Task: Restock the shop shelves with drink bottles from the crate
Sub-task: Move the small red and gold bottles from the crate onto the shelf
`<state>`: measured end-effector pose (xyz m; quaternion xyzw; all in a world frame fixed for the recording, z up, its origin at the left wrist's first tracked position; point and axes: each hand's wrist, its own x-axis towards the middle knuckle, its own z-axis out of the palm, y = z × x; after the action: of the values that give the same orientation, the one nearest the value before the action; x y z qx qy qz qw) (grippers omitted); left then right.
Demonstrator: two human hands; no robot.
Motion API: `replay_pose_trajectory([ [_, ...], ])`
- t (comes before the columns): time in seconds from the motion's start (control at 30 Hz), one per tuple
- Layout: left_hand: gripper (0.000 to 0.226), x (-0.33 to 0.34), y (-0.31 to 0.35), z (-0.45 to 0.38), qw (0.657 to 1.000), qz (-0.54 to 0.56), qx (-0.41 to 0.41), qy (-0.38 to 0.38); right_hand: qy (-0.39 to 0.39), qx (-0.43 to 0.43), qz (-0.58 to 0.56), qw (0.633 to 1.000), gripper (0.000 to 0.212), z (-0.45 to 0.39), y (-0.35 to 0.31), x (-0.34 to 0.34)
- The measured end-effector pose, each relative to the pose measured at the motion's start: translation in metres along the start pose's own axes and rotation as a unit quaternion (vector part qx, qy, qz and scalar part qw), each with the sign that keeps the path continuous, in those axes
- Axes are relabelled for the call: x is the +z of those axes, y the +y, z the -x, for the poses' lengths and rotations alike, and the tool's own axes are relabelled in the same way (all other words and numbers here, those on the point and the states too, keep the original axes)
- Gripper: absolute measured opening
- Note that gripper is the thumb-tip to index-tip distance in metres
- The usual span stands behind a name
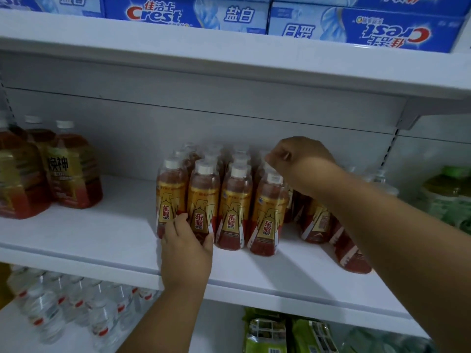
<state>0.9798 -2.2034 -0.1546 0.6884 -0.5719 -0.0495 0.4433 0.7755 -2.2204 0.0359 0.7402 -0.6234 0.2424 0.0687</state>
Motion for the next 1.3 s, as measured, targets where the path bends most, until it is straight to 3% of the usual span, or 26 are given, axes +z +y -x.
replay_pose_trajectory([
  [0.13, 0.072, -0.001, 0.003, 0.003, 1.0, -0.006, 0.0, -0.001, 0.002, -0.004, -0.018, 1.0, 0.019, -0.011, -0.005, 0.004],
  [0.3, 0.073, -0.001, 0.004, 0.002, 1.0, -0.011, -0.007, 0.0, -0.086, -0.106, -0.015, 0.991, 0.015, -0.067, -0.061, 0.017],
  [0.53, 0.071, -0.002, 0.004, 0.001, 1.0, -0.006, -0.022, 0.0, -0.171, -0.145, 0.113, 0.968, 0.025, -0.111, -0.103, 0.051],
  [0.97, 0.073, 0.0, -0.001, -0.001, 1.0, -0.002, -0.019, 0.001, -0.161, -0.13, 0.102, 0.973, 0.034, -0.117, -0.095, 0.059],
  [1.3, 0.073, 0.002, -0.002, -0.001, 1.0, 0.002, -0.017, 0.0, -0.162, -0.125, 0.105, 0.973, 0.029, -0.113, -0.095, 0.057],
])
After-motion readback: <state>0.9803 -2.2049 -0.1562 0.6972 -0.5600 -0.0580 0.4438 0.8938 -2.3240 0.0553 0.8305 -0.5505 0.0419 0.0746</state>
